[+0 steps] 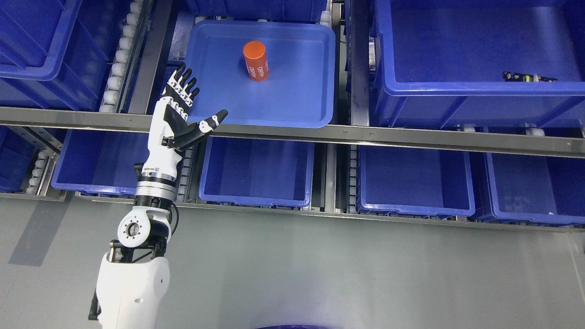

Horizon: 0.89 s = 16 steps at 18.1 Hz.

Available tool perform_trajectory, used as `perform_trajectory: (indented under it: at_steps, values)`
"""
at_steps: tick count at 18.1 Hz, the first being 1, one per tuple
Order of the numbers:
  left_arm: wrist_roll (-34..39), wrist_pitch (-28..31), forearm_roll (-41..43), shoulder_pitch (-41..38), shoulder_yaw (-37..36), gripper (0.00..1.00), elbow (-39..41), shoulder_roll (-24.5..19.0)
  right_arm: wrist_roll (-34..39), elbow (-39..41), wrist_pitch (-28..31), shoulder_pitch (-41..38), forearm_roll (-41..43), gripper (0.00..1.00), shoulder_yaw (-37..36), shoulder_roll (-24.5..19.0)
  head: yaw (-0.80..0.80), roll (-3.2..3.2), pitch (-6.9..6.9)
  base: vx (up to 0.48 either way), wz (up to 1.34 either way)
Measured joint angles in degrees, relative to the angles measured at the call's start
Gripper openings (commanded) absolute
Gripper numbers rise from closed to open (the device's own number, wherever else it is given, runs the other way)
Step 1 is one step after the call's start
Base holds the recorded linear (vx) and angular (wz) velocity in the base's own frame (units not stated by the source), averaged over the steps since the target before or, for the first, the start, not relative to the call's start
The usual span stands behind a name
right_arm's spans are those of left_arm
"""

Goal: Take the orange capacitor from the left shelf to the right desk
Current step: 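Reach the left hand toward the orange capacitor in the blue bin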

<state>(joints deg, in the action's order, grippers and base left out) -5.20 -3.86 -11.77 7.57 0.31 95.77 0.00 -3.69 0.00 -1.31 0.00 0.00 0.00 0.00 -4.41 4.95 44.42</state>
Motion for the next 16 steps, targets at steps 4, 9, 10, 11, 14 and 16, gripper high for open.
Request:
perform_trajectory:
  at_steps: [4,9,10,11,14,16]
  values:
    - [-0.2,0.2,0.0,0.2,-0.1,1.0,-0.1,0.0,0.0,0.0,0.0,0.0,0.0,1.0,0.0,0.0,0.0,0.0,0.0,0.0,0.0]
    - [-0.4,2.2,0.1,0.9,-0.2,1.0,-0.2,0.0,0.0,0.0,0.0,0.0,0.0,1.0,0.0,0.0,0.0,0.0,0.0,0.0,0.0]
    - [-0.6,2.5,0.3,1.6,-0.2,1.0,-0.5,0.0,0.0,0.0,0.0,0.0,0.0,1.0,0.0,0.0,0.0,0.0,0.0,0.0,0.0]
    - [-0.7,2.7,0.6,2.4,-0.2,1.0,-0.9,0.0,0.0,0.0,0.0,0.0,0.0,1.0,0.0,0.0,0.0,0.0,0.0,0.0,0.0]
    - [-1.7,2.9,2.0,5.9,-0.2,1.0,-3.3,0.0,0.0,0.0,0.0,0.0,0.0,1.0,0.0,0.0,0.0,0.0,0.0,0.0,0.0]
    - [-4.3,3.0,3.2,8.8,-0.2,1.0,-5.7,0.0,0.0,0.0,0.0,0.0,0.0,1.0,0.0,0.0,0.0,0.0,0.0,0.0,0.0]
